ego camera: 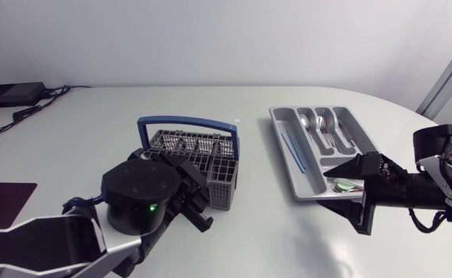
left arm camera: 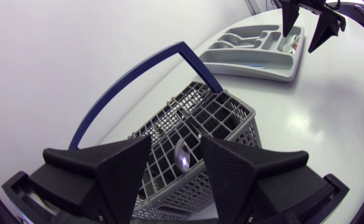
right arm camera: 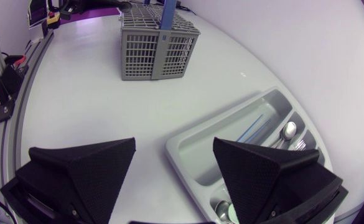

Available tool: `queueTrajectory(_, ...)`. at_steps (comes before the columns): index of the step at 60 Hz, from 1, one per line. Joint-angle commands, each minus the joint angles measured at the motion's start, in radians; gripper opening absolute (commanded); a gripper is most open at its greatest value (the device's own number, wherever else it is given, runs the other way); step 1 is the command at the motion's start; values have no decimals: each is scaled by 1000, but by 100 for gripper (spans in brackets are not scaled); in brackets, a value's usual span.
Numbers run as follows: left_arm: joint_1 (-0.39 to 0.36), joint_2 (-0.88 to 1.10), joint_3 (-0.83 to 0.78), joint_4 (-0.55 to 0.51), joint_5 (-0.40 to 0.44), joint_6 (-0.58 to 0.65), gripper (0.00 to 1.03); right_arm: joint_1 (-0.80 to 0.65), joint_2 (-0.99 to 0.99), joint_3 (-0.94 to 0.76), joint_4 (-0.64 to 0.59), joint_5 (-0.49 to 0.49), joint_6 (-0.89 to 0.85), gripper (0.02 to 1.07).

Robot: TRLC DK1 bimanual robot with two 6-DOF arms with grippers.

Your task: Unload the cutlery basket into the drawer organizer.

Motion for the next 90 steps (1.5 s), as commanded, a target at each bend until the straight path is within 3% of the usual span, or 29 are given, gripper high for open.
queueTrajectory(1, 6, -2, 4, 22, -13, -3, 57, -7, 13, -21, 5, -8, -26, 92)
queueTrajectory(31, 43, 110, -8, 106, -22, 1, 56, -7, 27, -15, 10, -8, -28, 92)
queueTrajectory(36, 51, 113, -6, 108, -22, 1, 44, -7, 34, -15, 15, -9, -28, 92)
queueTrajectory(43, 58, 112, -2, 113, -22, 14, 42, -7, 42, -10, 15, -9, -28, 92)
queueTrajectory(69, 63, 112, -3, 116, -23, 21, 3, -6, 41, -14, 15, -9, -26, 92)
queueTrajectory(90, 55, 66, -12, 116, -31, 51, 3, -4, 42, -14, 15, -9, -25, 92)
